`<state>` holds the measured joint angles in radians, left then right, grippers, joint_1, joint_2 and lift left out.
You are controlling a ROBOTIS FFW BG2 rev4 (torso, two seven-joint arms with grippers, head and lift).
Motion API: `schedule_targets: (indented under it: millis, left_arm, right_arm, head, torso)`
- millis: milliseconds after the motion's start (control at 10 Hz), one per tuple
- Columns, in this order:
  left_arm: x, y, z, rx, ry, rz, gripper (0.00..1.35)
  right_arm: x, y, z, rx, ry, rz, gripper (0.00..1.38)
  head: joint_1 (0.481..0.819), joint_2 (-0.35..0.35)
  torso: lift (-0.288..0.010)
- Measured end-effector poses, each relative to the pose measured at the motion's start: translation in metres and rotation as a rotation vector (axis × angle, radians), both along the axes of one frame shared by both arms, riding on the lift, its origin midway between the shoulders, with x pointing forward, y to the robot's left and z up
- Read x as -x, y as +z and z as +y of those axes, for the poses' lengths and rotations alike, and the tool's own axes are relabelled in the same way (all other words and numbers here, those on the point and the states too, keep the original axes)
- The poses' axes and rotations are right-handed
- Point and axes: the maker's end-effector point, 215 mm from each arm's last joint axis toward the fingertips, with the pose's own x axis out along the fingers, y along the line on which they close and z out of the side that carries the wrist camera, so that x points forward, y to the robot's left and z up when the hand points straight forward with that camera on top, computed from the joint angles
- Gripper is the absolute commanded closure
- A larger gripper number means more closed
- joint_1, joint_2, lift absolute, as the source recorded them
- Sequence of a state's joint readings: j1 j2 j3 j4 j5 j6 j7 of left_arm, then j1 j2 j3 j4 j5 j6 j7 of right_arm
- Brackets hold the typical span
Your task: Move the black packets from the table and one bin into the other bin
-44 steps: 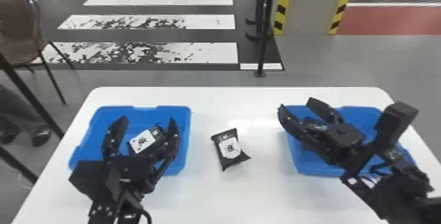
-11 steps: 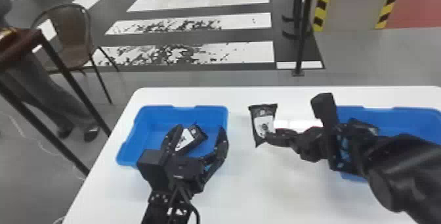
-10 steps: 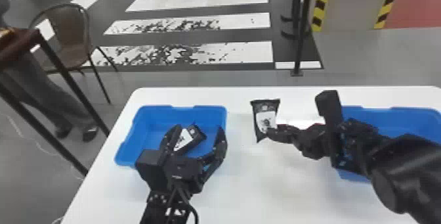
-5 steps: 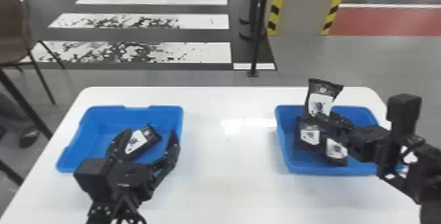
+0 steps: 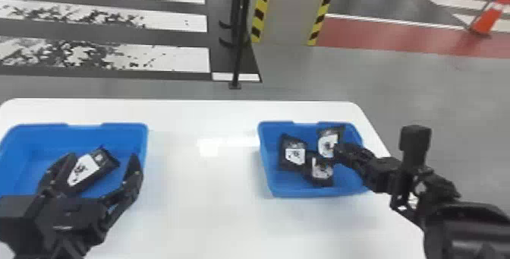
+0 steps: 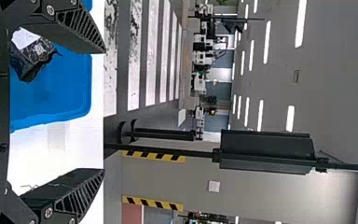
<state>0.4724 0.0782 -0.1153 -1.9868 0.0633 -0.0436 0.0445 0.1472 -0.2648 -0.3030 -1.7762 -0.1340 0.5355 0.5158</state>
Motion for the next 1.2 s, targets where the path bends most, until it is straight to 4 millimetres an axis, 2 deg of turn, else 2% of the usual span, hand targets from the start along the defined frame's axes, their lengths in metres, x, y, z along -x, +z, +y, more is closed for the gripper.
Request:
schedule_targets:
  millis: [100, 300, 600, 800, 1000, 1200]
  left_arm:
    - [-0.001, 0.004, -0.001, -0.002, -0.001, -0.01, 0.13]
    - [-0.004, 0.01, 0.004, -0.012, 0.009, -0.029, 0.13]
    - [-0.006, 0.015, 0.013, -0.026, 0.026, -0.044, 0.12]
    - [-0.008, 0.016, 0.018, -0.042, 0.035, -0.046, 0.12]
    - [-0.013, 0.015, 0.03, -0.087, 0.051, -0.04, 0.13]
    - [-0.03, 0.002, 0.039, -0.143, 0.019, 0.031, 0.13]
  right_arm:
    - [-0.002, 0.008, 0.007, -0.018, 0.015, -0.048, 0.06]
    - [0.009, 0.033, 0.024, -0.105, 0.029, -0.216, 0.21]
    - [0.059, 0.052, 0.028, -0.154, -0.078, -0.333, 0.23]
    - [0.087, 0.043, 0.034, -0.186, -0.096, -0.306, 0.23]
    - [0.094, 0.036, 0.033, -0.221, -0.109, -0.292, 0.23]
    - [0.095, 0.033, 0.035, -0.229, -0.11, -0.287, 0.23]
  head:
    - [0.695, -0.209]
    - [0.695, -0.184]
    - [0.695, -0.18]
    - [0.695, -0.172]
    - [0.695, -0.162]
    - [0.695, -0.146]
  torso:
    - [-0.11]
    - [-0.11]
    - [-0.11]
    - [-0.11]
    - [-0.11]
    - [-0.11]
